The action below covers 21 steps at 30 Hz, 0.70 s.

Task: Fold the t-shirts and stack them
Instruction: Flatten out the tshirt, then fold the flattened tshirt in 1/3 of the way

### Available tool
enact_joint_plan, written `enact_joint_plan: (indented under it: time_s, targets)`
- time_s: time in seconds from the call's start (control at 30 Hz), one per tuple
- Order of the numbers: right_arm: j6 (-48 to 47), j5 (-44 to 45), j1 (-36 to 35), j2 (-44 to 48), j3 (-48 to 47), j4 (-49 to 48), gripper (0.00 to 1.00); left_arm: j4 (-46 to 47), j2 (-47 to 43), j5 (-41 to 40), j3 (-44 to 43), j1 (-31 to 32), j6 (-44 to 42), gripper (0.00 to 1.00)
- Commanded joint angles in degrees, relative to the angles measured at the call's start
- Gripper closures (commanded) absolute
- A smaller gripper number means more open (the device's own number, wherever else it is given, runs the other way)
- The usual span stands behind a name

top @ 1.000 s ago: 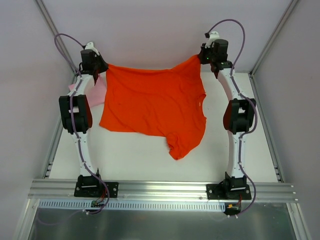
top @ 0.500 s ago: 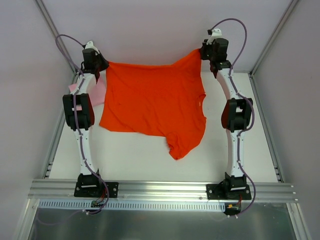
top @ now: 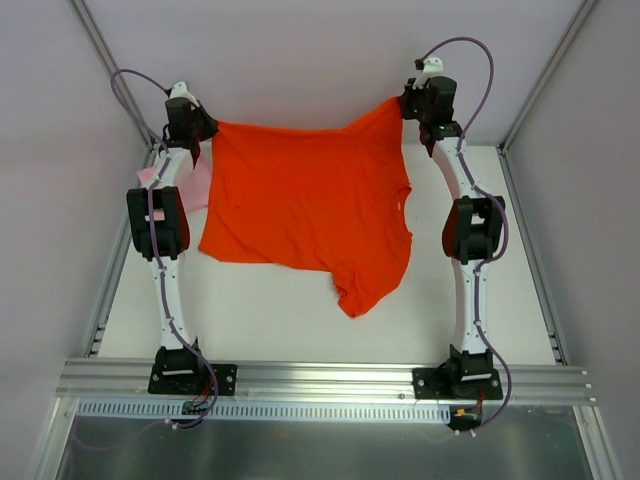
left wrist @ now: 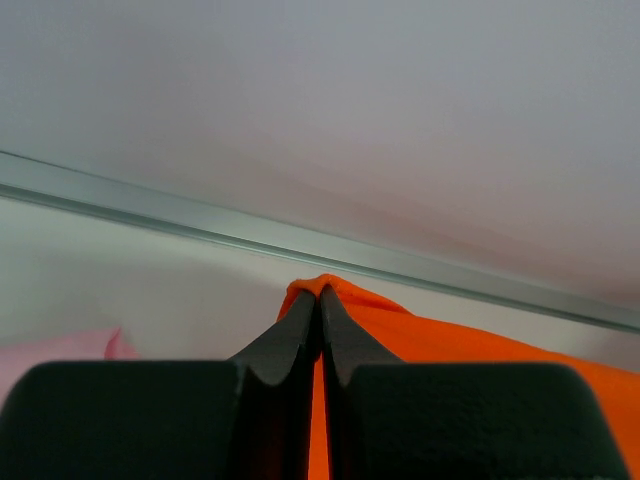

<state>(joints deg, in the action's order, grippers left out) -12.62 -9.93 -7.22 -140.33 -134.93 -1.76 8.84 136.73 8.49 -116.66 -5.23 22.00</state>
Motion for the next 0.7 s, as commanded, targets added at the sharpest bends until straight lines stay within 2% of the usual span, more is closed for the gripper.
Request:
enact_joint_plan:
  time_s: [0.0,0.13,0.27,0.5,0.67]
  targets:
    - [0.1,0.6,0.4,-0.2,-3.3,-4.0,0.99,4.5,1.0,-1.2,-2.8,0.0,0.7,1.00]
    - [-0.1,0.3,0.4,0.3,-2.9,-3.3,0.99,4.9,1.4,-0.8,-2.7,0.0,1.0,1.00]
    - [-0.5,-0.4,0.5,2.2,-1.1,-2.5,0.99,8.1,1.8,3.5,-1.4,-0.7,1.1,1.00]
    - [-0.3,-2.3,0.5,7.9,6.3,-3.7,0.99,15.4,-0.9,10.0,4.6,-2.2,1.4,1.00]
    - [0.4,-2.9,0.5,10.3,10.3,-3.6,0.99,18.1,-2.8,13.8,8.8,-2.5,-2.0,1.00]
